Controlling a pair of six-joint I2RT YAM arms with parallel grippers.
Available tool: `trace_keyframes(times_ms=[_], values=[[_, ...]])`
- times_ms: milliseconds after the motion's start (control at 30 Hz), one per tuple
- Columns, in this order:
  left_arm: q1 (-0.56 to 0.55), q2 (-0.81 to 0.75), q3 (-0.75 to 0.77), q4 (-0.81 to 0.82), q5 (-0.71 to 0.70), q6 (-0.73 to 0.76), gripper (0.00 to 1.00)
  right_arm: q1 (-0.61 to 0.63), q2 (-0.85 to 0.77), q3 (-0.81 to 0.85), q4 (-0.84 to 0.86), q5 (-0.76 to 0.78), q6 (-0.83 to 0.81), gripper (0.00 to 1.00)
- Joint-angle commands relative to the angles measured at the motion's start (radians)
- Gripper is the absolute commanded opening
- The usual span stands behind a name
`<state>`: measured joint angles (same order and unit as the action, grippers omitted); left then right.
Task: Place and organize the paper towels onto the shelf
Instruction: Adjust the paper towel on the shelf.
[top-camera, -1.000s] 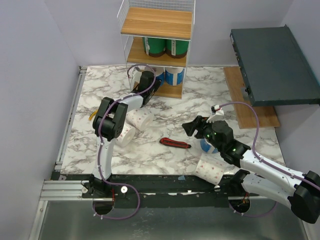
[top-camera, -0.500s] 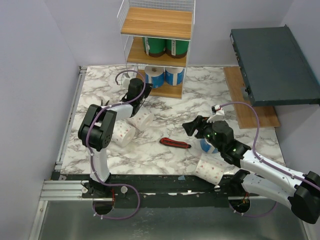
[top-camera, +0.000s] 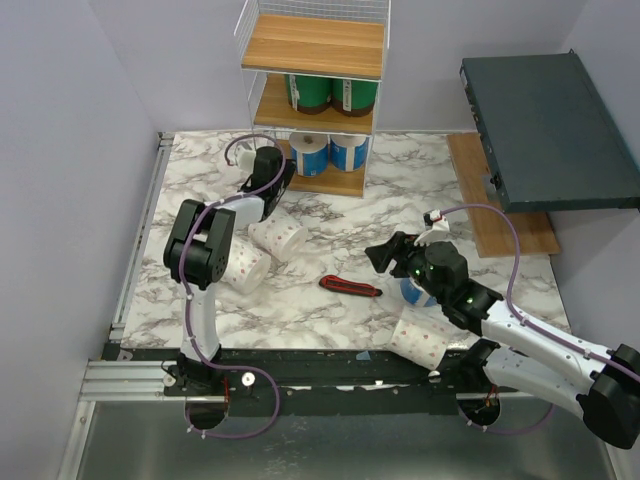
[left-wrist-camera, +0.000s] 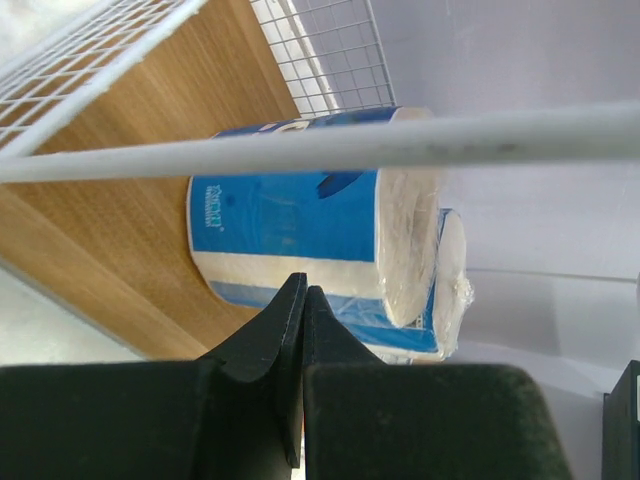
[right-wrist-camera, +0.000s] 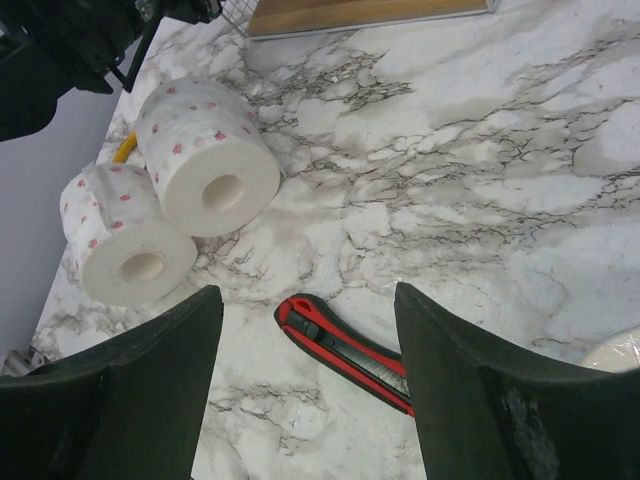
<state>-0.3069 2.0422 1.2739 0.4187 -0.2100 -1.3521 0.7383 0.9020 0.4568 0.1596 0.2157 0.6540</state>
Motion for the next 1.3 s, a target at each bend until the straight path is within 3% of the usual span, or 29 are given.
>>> trace_keyframes(times_ms=[0,733,1267], values=[[-0.004,0.057,0.079,-0.050,-0.005,-0.043,0.00,0.004,-0.009,0.016,-0.031,0.020,-0.012,0.73],[-0.029,0.195,0.277,-0.123,0.068,-0.091,0.00,0.004,-0.005,0.020,-0.042,0.050,-0.021,0.73],[-0.047,0.216,0.288,-0.077,0.119,-0.091,0.00,0.004,0.018,0.021,-0.037,0.051,-0.022,0.73]])
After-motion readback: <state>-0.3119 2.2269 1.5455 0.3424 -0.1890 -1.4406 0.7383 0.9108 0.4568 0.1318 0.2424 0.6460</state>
